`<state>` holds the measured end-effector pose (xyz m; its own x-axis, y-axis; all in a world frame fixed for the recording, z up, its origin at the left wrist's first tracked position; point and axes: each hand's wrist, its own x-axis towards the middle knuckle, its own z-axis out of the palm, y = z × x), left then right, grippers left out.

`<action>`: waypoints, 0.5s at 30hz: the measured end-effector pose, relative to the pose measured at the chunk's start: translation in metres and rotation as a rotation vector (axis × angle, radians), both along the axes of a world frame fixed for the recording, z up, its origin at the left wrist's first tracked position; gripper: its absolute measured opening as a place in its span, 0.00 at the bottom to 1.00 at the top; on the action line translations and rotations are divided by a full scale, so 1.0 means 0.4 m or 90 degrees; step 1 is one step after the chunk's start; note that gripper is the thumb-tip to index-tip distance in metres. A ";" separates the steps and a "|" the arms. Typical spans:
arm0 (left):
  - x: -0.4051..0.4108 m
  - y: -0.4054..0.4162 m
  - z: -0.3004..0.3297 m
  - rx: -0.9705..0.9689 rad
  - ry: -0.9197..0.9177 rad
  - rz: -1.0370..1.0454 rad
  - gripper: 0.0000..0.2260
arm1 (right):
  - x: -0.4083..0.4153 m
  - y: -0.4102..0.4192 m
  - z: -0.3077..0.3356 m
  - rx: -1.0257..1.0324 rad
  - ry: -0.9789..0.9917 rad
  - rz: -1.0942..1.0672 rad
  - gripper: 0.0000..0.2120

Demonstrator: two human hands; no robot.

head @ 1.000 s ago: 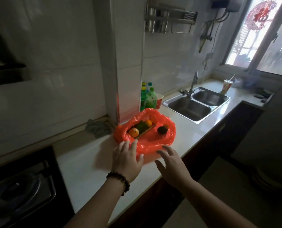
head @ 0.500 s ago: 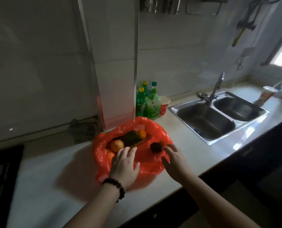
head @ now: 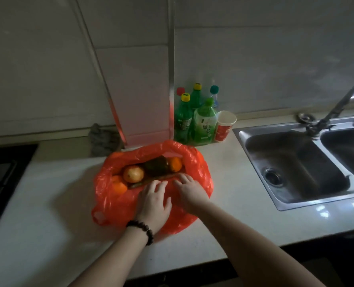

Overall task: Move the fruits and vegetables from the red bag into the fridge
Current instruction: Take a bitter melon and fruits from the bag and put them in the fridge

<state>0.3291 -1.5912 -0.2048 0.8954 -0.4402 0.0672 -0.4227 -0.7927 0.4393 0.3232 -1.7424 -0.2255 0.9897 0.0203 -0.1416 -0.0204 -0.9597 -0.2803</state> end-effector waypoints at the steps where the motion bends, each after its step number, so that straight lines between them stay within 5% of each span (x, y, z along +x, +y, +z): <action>1: 0.011 -0.002 -0.008 -0.004 -0.008 0.002 0.20 | 0.015 -0.027 -0.006 -0.001 0.001 -0.006 0.23; 8: 0.057 -0.080 -0.062 -0.005 0.006 -0.013 0.20 | 0.018 -0.238 0.005 0.126 -0.026 -0.174 0.24; 15: 0.096 -0.239 -0.105 -0.064 0.046 -0.057 0.16 | -0.033 -0.289 -0.035 0.164 -0.049 -0.152 0.20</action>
